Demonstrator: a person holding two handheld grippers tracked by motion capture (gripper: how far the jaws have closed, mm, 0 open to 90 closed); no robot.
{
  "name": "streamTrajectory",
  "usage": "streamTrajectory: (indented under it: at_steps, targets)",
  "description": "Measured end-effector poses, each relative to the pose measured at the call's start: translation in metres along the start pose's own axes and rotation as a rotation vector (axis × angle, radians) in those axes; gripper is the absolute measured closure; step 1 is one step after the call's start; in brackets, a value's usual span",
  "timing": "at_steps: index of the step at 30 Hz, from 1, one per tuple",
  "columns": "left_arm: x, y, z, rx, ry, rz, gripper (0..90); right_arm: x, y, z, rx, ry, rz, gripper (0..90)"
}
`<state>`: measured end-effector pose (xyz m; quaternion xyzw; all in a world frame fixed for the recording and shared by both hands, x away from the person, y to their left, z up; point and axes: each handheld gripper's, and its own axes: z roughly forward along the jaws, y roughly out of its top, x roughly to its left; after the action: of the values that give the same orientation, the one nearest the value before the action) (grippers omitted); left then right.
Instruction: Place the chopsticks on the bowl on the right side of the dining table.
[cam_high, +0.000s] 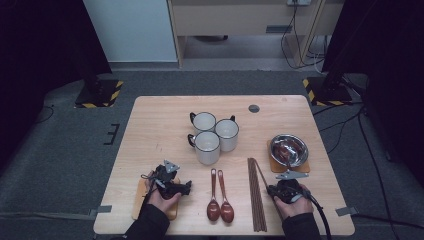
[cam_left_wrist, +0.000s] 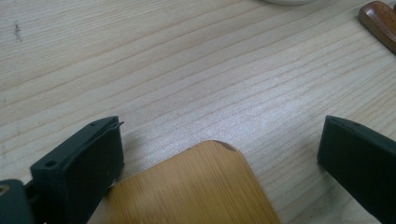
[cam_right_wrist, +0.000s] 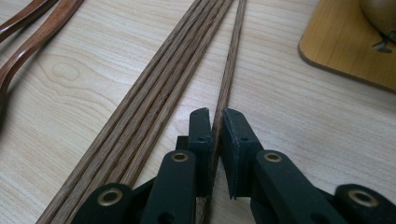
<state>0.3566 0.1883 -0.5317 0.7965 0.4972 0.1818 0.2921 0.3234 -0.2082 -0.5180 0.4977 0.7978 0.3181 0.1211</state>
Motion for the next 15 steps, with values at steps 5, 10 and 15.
streamTrajectory:
  at_steps: [5,10,15]
  targets:
    - [0.0000,0.0000,0.0000,0.000,0.000,0.000,0.0,0.0007,-0.0007,0.0005,0.000,-0.009,-0.003,83.5]
    - [0.0000,0.0000,0.0000,0.000,0.000,0.000,0.0,0.0008,-0.0008,0.0002,0.002,-0.009,0.013,84.2]
    - [0.0000,0.0000,0.0000,0.000,0.000,0.000,0.0,-0.0037,-0.0007,-0.0014,-0.007,-0.003,0.044,85.3]
